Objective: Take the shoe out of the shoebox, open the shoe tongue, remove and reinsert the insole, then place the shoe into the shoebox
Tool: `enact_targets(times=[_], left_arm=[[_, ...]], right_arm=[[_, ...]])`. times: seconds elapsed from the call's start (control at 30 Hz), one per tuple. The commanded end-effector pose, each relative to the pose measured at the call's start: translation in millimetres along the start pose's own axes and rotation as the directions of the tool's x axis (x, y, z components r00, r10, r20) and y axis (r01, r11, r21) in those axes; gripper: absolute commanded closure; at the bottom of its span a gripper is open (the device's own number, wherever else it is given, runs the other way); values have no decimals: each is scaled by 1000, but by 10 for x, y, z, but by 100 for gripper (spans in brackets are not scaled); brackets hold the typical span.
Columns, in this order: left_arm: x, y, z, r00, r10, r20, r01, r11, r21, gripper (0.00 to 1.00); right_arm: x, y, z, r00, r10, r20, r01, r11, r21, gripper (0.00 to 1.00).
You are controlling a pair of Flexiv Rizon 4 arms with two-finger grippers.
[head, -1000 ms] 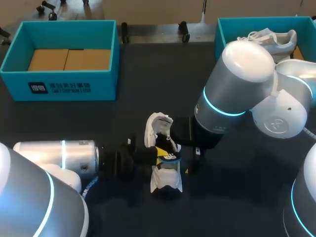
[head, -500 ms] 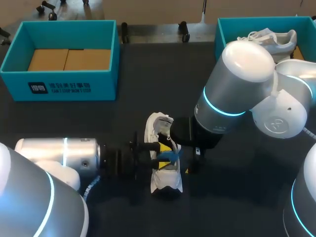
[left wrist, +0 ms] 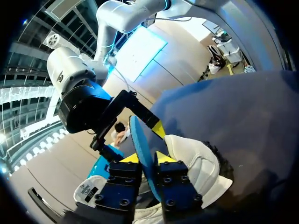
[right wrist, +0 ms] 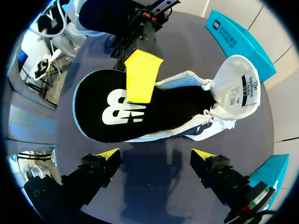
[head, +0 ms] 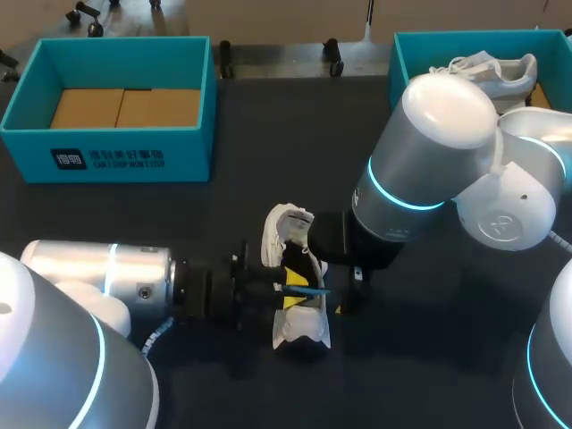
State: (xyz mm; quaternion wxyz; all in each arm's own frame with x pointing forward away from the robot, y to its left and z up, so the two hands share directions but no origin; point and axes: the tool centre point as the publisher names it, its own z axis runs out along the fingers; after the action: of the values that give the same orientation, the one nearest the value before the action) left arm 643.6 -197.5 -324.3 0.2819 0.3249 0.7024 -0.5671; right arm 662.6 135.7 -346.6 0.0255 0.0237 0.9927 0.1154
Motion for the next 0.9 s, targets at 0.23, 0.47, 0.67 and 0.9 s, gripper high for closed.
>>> enact_targets(times=[0.23, 0.47, 0.67, 0.9], left_arm=[[110, 136, 74, 993, 111, -44, -114, 991, -66, 100], [61, 344, 53, 993, 117, -19, -119, 983, -138, 100], [41, 364, 8, 996, 85, -3, -84, 987, -134, 100], [1, 213, -37, 1000, 1, -1, -1, 998, -65, 70]], right_arm=[[12, -1, 9, 1000, 1, 3, -1, 1000, 0, 0], [12, -1, 9, 1000, 1, 3, -1, 1000, 0, 0], [12, -1, 9, 1000, 1, 3, -1, 1000, 0, 0], [12, -1, 9, 1000, 1, 3, -1, 1000, 0, 0]])
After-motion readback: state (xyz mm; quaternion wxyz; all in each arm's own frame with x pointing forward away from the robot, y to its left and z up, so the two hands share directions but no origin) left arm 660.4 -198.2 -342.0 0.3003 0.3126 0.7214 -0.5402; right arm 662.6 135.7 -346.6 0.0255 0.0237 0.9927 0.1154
